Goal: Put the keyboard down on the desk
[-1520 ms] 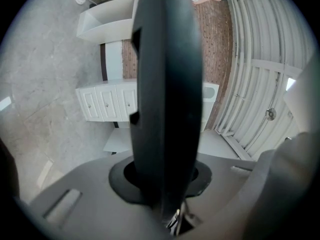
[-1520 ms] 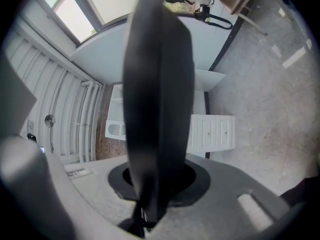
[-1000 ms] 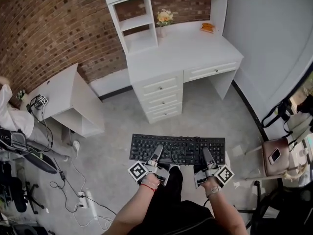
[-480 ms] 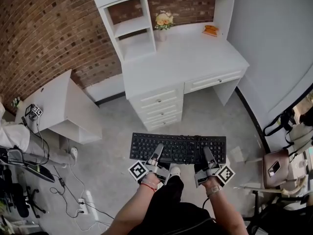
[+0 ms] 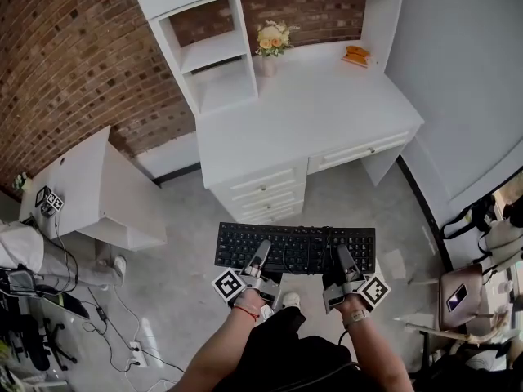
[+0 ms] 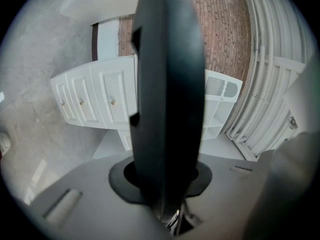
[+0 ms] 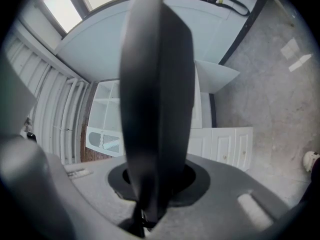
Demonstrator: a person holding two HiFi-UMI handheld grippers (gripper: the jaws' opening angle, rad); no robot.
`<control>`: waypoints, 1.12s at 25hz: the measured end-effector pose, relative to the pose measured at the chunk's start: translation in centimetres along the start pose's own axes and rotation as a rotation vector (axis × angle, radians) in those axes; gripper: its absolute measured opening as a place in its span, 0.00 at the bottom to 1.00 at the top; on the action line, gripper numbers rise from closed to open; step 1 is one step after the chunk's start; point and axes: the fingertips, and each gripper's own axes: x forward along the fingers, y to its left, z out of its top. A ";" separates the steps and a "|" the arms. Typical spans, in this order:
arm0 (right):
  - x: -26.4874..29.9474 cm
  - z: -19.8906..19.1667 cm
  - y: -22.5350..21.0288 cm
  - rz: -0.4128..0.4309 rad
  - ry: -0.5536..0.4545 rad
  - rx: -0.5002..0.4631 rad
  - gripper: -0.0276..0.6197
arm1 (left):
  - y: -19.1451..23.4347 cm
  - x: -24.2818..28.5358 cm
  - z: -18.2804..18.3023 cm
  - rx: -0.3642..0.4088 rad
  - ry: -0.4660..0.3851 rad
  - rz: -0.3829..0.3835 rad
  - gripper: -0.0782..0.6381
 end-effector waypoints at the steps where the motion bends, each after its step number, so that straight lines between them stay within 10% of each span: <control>1: 0.6 0.4 -0.2 -0.003 -0.002 0.000 0.14 | 0.2 0.8 0.3 0.002 0.005 0.000 0.22; 28: 16.5 7.8 -1.7 0.012 0.087 0.008 0.14 | 2.0 15.4 6.0 0.006 -0.071 0.011 0.22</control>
